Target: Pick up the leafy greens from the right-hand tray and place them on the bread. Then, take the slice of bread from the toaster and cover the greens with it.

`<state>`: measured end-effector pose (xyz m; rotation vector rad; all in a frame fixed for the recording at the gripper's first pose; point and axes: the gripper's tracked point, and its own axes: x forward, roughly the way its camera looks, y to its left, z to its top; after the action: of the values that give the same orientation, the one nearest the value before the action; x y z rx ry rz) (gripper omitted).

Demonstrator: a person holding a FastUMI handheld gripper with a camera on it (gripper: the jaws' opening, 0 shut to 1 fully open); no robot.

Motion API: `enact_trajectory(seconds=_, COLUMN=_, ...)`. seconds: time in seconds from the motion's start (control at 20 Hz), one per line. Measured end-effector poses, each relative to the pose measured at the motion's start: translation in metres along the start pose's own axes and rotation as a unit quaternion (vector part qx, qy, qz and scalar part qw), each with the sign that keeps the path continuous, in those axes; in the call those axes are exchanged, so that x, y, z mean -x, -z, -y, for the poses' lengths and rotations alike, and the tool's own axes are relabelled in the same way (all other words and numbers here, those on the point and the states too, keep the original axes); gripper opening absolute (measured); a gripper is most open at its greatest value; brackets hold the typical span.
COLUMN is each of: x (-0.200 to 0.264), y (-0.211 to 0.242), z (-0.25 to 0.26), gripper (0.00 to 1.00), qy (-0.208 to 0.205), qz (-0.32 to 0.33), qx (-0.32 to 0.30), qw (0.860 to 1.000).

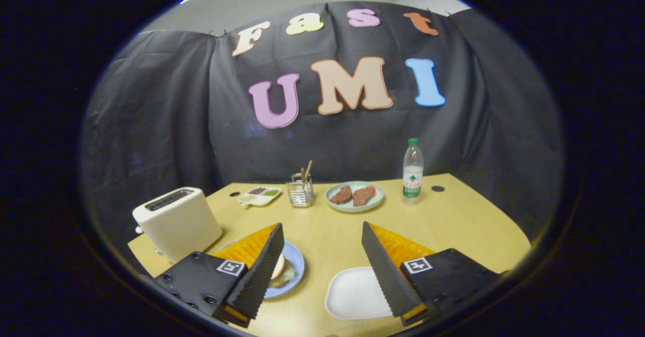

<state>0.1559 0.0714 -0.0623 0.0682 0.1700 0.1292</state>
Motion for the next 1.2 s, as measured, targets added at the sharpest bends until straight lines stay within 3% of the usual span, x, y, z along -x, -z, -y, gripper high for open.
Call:
enact_trajectory(seconds=0.35, x=0.063, y=-0.052, z=0.04, gripper=0.98, qy=0.025, qz=0.085, qx=0.016, qw=0.996)
enact_trajectory(seconds=0.75, x=0.091, y=-0.047, z=0.07, gripper=0.98, qy=0.036, qz=0.101, qx=0.016, qw=0.994)
enact_trajectory(seconds=1.2, x=0.111, y=-0.042, z=0.074, gripper=0.98, qy=0.018, qz=0.11, qx=-0.009, qw=0.994)
